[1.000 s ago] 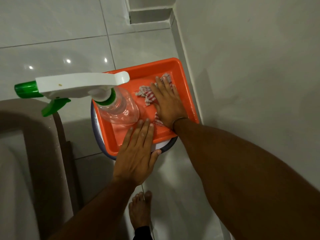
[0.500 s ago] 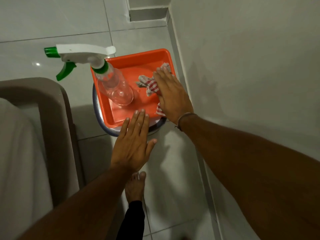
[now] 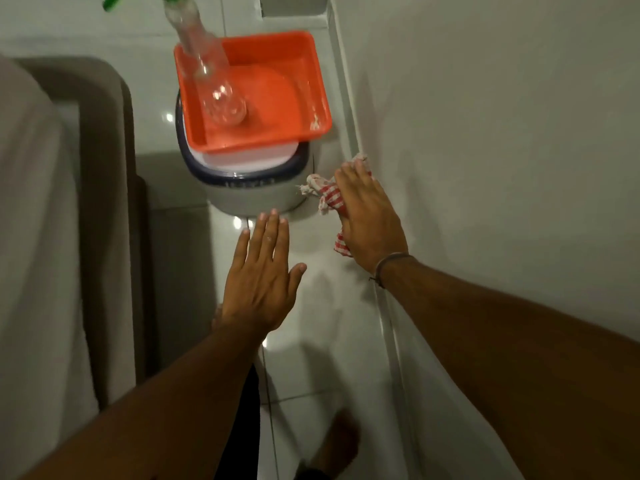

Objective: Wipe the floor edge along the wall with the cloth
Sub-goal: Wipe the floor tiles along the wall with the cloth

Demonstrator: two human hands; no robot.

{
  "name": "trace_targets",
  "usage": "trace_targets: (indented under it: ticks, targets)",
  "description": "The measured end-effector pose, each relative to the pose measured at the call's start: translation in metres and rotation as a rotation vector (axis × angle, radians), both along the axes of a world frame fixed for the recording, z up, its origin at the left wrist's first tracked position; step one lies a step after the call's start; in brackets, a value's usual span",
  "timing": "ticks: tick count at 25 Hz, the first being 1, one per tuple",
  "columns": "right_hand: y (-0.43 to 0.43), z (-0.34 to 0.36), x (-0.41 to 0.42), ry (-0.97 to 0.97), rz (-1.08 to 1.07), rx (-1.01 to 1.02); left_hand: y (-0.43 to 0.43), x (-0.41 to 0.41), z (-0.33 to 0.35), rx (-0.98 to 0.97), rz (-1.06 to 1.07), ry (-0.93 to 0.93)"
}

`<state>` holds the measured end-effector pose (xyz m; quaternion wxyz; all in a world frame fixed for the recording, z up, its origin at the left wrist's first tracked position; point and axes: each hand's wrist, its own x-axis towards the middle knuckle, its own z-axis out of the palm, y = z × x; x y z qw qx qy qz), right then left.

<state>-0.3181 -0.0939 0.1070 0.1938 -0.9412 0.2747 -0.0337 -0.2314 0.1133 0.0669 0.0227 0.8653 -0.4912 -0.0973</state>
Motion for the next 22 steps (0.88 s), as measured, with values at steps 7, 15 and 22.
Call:
trace_targets:
  ticks: [7,15,22]
  targets:
    - [0.096,-0.116,-0.099,0.250,0.023,0.090,0.072,-0.088,-0.091,0.064,0.014,0.076]
    - [0.112,-0.266,-0.129,0.353,-0.041,0.053,0.083,-0.106,-0.234,0.049,-0.035,0.095]
    - [0.116,-0.374,-0.127,0.326,-0.188,-0.036,0.070,-0.104,-0.346,0.035,0.000,0.098]
